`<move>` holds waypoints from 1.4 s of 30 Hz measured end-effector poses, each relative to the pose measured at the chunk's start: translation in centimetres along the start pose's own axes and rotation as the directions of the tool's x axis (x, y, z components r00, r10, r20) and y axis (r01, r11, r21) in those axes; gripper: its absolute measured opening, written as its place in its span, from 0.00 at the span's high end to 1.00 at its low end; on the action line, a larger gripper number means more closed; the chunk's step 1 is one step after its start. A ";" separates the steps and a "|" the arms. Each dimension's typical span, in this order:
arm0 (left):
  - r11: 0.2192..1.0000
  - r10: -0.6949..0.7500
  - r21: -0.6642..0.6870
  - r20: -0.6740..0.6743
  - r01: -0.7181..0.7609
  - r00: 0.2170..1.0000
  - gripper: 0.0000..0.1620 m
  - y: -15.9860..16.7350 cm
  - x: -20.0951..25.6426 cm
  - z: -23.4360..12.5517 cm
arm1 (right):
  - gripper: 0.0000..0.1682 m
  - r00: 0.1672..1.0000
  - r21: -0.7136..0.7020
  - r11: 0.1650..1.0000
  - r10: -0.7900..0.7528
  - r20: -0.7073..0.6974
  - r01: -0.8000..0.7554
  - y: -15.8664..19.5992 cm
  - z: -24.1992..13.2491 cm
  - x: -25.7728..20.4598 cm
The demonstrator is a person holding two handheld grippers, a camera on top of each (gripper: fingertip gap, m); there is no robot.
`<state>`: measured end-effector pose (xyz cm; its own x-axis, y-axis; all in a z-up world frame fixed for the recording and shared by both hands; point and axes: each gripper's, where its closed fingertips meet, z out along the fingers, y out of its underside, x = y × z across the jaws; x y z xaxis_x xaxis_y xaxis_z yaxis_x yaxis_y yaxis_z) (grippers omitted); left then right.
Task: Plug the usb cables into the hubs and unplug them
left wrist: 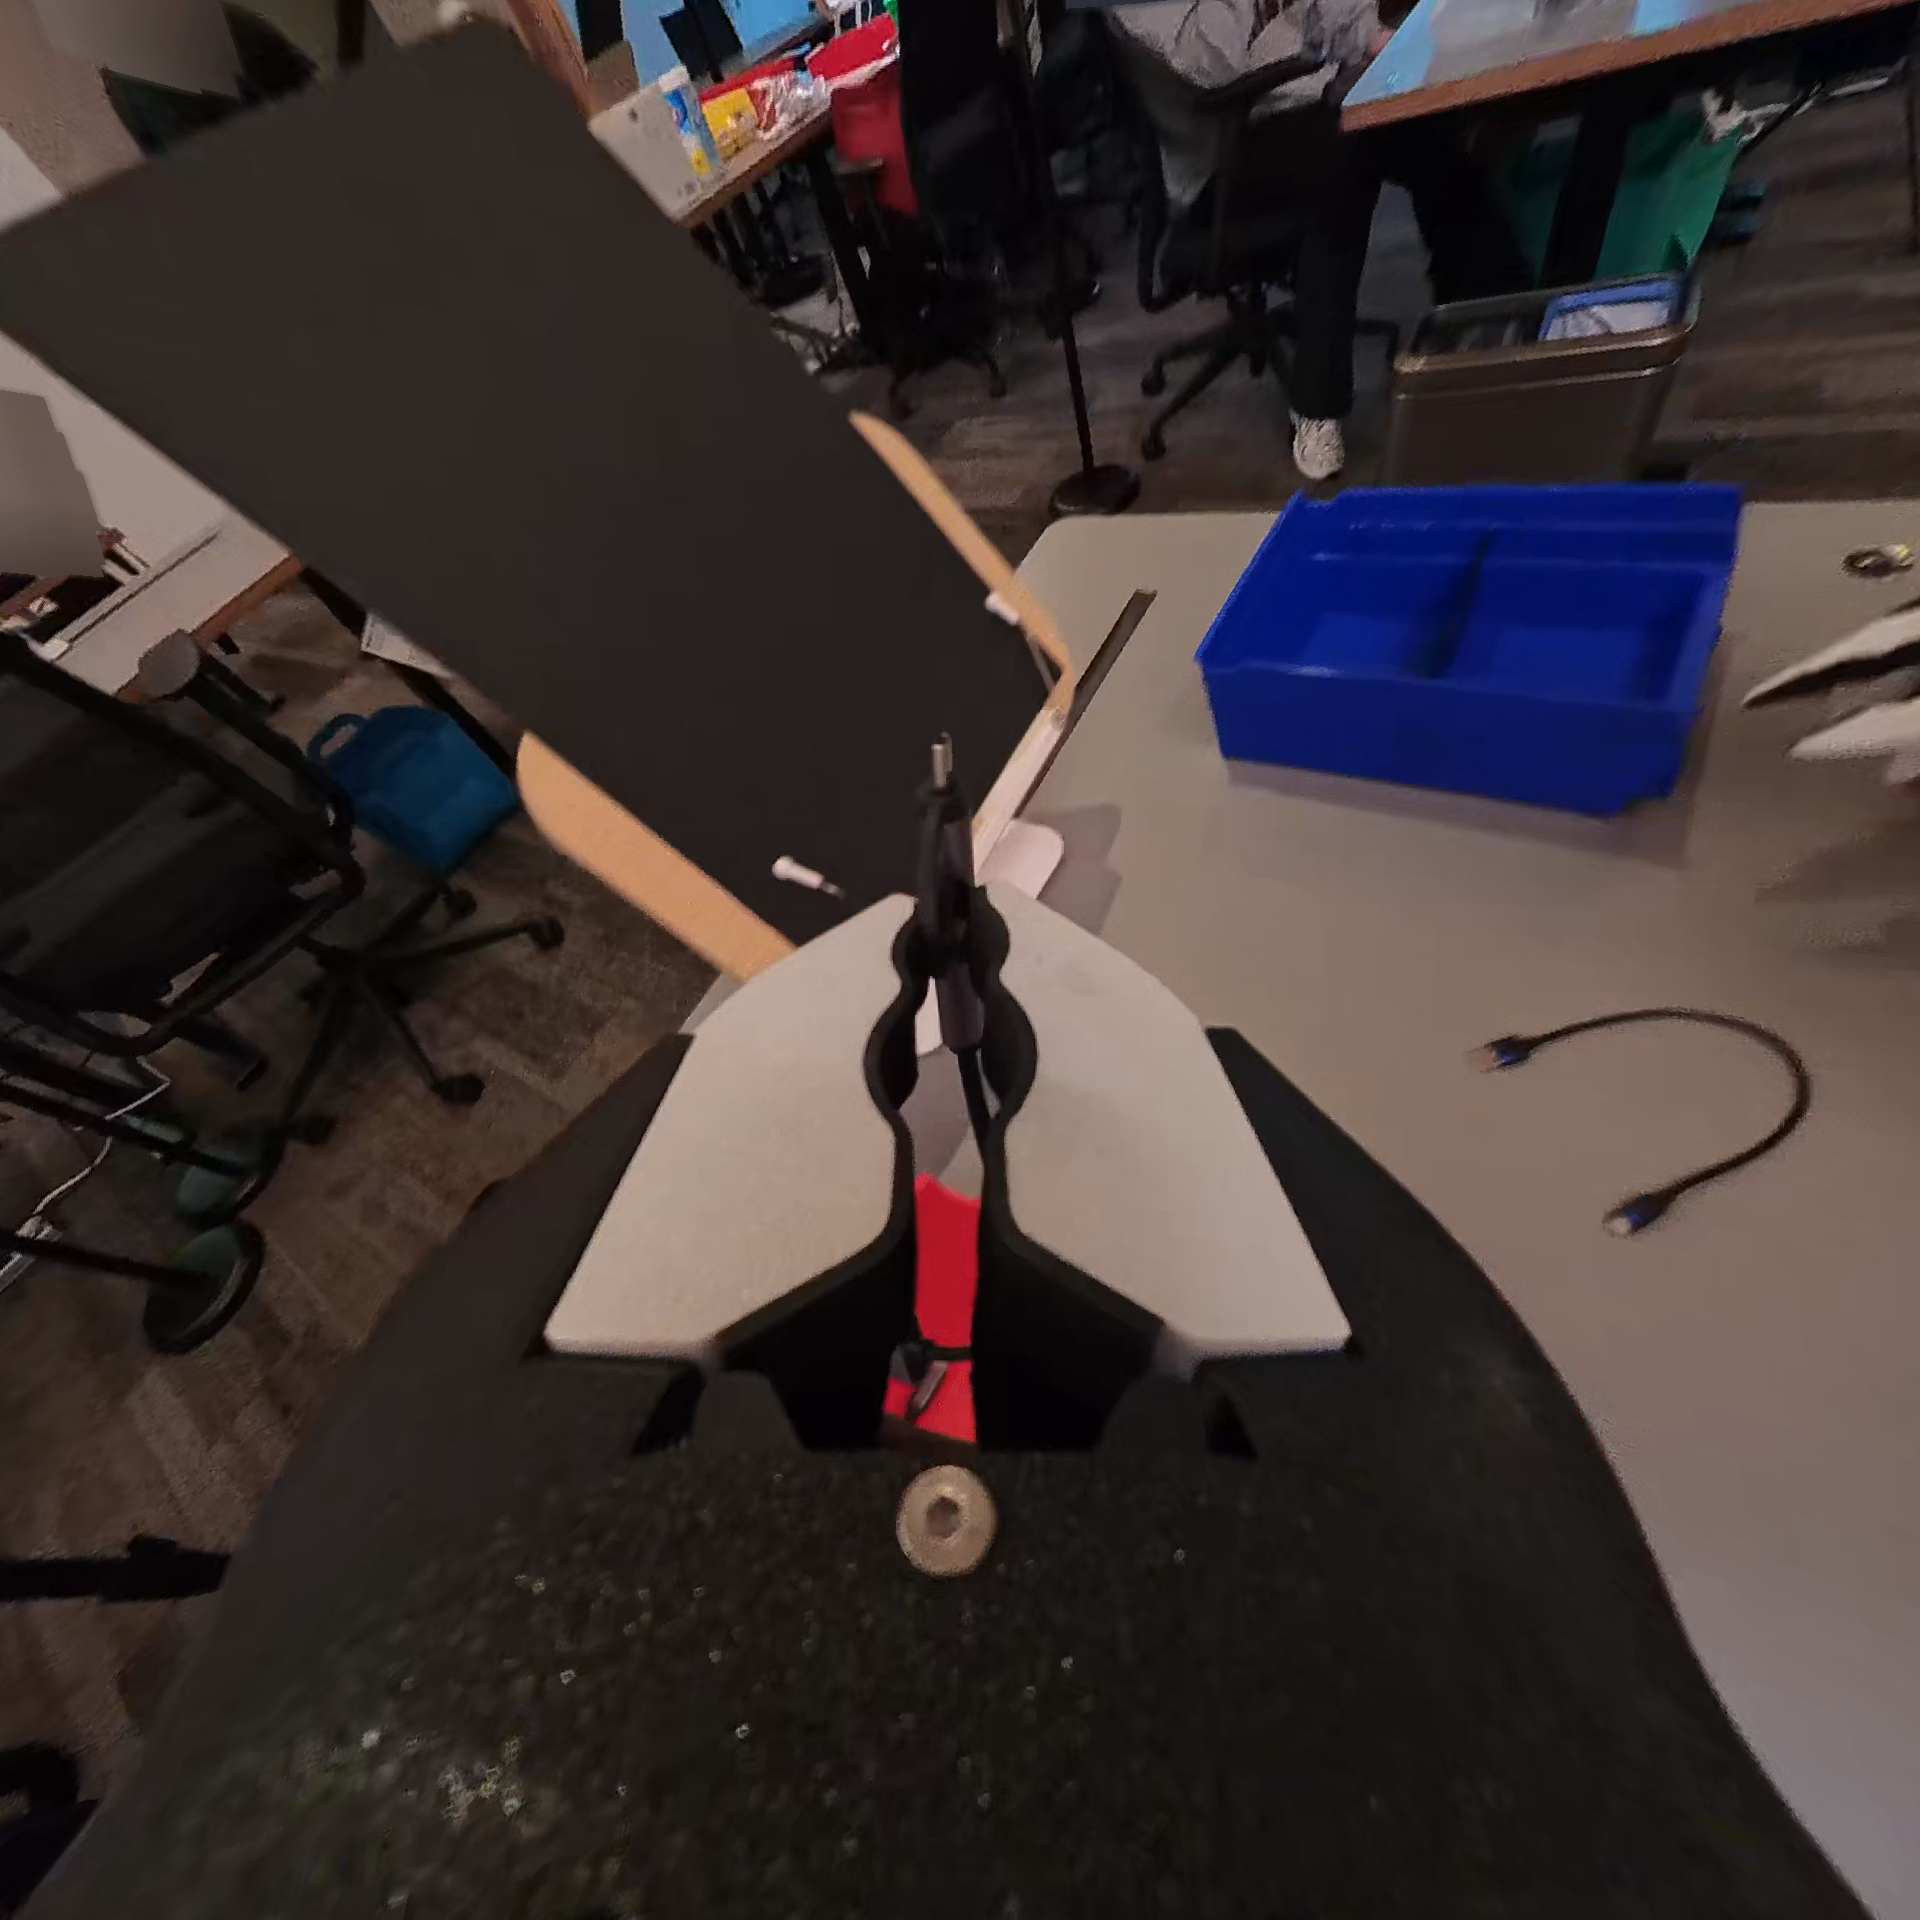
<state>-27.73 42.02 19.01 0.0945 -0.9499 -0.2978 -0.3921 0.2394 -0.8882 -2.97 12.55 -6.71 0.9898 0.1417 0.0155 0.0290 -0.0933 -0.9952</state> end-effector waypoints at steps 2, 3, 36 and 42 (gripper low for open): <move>0.999 -0.030 0.019 -0.006 0.030 1.000 0.96 -2.3 2.0 0.3 | 0.78 0.994 -0.023 0.995 -0.091 0.061 0.092 -0.7 1.4 -2.4; 0.997 -0.070 0.032 0.000 0.070 0.998 0.96 -3.3 3.0 0.6 | 0.77 0.988 -0.032 0.991 -0.128 0.084 0.131 -1.1 2.3 -3.6; 0.784 -0.502 -0.013 -0.602 0.620 0.621 0.70 6.4 31.2 8.2 | 0.89 0.406 -0.204 0.909 0.352 0.844 -0.365 -5.1 2.4 -15.6; 0.906 -0.262 0.275 -0.236 0.323 0.936 0.71 9.9 32.4 9.8 | 0.89 0.284 -0.274 0.759 0.513 0.810 -0.590 -6.8 3.4 -14.7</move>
<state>-19.60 15.55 -2.90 -0.0253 -0.9990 0.0366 -0.0728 -0.0347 -0.9967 -18.15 14.44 -0.55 0.1831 0.7907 -0.5842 -0.5240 -0.4243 -0.7385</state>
